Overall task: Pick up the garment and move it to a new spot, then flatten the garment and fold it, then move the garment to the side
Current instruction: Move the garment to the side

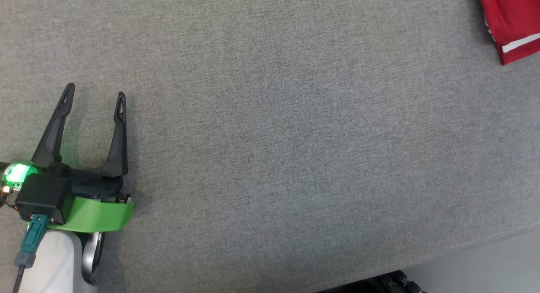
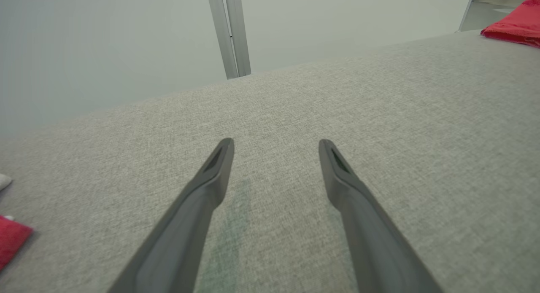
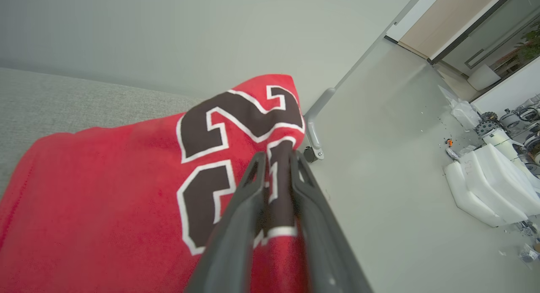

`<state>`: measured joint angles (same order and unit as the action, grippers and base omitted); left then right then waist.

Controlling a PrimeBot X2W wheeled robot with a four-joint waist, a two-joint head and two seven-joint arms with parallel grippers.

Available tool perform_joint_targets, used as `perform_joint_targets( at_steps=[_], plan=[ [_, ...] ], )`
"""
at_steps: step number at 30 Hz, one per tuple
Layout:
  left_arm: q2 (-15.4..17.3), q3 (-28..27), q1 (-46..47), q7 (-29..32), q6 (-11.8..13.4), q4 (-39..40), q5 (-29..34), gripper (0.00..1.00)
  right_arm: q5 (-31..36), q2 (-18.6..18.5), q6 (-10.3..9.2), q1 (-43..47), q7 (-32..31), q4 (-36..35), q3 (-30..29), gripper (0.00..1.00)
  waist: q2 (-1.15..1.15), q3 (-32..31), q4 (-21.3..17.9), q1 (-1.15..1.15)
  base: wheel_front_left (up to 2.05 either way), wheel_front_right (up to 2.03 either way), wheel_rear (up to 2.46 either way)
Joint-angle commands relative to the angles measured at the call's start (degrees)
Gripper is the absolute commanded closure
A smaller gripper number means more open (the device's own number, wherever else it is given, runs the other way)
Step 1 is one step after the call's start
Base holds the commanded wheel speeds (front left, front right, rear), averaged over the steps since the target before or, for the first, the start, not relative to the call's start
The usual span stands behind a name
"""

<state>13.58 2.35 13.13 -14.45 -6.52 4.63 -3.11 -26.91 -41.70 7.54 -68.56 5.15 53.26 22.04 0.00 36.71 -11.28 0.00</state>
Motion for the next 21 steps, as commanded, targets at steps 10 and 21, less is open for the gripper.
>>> perform_joint_targets(
  at_steps=[10,21],
  plan=[
    [-1.24,0.04,-1.33,-0.54,1.32,-3.78,-1.88,0.0,2.95,3.64,-0.11,-0.15,7.8,-0.39,2.88,0.0,0.0,-4.79,0.69,0.0,0.0,0.0,0.0],
    [-4.46,-2.96,-6.46,-0.72,3.55,-6.58,-4.45,0.0,4.31,10.98,-0.11,7.5,10.04,-9.39,2.69,0.0,0.0,-15.95,3.33,0.0,0.0,0.0,0.0]
  ],
)
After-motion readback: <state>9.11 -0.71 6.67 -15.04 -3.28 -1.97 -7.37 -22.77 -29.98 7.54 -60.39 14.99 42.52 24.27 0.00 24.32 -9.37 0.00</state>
